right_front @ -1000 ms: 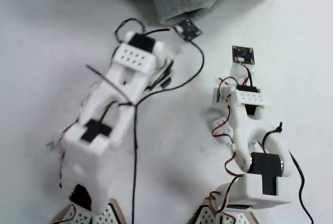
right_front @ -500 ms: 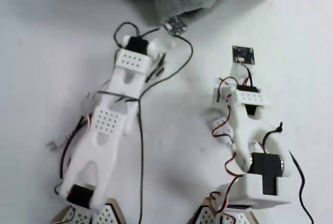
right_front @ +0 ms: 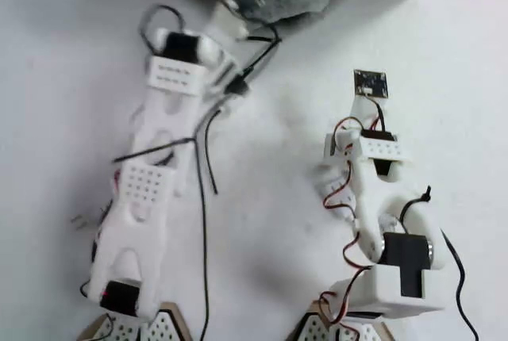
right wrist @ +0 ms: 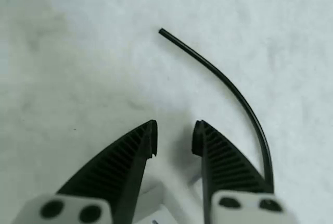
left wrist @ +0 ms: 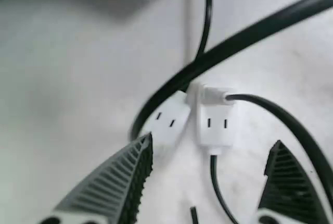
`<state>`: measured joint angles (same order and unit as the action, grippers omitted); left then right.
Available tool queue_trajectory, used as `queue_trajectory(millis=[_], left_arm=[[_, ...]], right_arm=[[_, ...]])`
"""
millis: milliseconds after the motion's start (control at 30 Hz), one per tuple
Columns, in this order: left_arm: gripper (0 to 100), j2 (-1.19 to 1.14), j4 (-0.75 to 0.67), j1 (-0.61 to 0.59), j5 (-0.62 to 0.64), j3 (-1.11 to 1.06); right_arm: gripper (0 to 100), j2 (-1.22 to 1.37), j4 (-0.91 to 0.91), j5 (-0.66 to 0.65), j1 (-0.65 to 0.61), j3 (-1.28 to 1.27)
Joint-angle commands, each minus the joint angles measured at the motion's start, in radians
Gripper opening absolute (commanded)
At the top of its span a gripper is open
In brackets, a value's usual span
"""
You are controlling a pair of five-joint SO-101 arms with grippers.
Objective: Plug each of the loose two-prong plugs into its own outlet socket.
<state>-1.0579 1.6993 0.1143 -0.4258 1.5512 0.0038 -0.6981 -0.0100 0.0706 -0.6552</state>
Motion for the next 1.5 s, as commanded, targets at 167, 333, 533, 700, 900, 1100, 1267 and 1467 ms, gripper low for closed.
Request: queue_trajectory(millis=[167,333,533,700,900,1100,1267,1467], left_arm=[[34,0.414,0.094,-0.234,0.072,-0.229],[34,0.694,0.091,-0.323,0.071,-0.646],[34,1.024,0.086,-0.383,-0.064,-1.051],[34,1.187,0.086,-0.496,-0.213,-1.261],[34,1.194,0.084,-0.573,-0.468,-1.524],[33,1.194,0.078,-0.522,-0.661,-1.829],[30,1.213,-0.041,-0.472,-0.669,-2.012],[30,1.214,-0.21,-0.395,-0.666,-2.194]], right_arm=[[17.0,0.002,0.01,-0.002,0.012,0.005],[17.0,0.002,0.01,-0.002,0.012,0.005],[17.0,0.002,0.004,-0.002,0.012,0.005],[17.0,0.002,0.002,-0.002,0.012,0.005],[17.0,0.002,0.002,-0.002,0.012,0.005],[17.0,0.002,0.002,-0.002,0.012,0.005],[17.0,0.002,0.002,-0.002,0.012,0.005],[17.0,0.002,0.004,-0.002,0.013,0.005]])
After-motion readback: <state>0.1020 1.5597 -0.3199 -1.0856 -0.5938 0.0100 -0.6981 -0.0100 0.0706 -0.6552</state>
